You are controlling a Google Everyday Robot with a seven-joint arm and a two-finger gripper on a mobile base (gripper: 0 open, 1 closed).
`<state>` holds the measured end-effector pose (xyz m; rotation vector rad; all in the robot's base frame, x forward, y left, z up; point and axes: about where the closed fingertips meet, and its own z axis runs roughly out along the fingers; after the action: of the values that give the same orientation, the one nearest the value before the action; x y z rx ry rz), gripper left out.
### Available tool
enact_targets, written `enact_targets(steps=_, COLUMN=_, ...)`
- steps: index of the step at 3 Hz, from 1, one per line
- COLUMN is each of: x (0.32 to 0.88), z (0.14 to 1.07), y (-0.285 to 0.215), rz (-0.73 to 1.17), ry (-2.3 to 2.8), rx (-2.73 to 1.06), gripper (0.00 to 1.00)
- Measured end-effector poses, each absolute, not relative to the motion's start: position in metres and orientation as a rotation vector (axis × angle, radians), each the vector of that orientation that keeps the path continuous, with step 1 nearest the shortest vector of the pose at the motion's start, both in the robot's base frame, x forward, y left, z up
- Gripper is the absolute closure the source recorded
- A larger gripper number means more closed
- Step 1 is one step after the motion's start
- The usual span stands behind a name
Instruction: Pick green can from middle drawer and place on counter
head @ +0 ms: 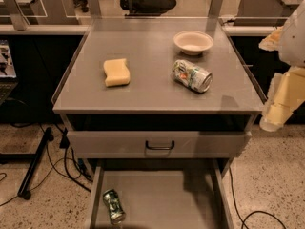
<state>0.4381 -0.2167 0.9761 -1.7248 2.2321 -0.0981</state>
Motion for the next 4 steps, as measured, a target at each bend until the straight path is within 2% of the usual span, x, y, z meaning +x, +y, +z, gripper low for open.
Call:
enact_targets(steps=2, x=0.437, z=0.974, y=-0.219, rz=-0.083, ry=2.234, rx=-1.659, gripper=0.00)
enact_targets(steps=4, x=0.415, z=0.957, y=-0.252, rz=0.047, ry=2.386, rx=-1.366, gripper=0.00)
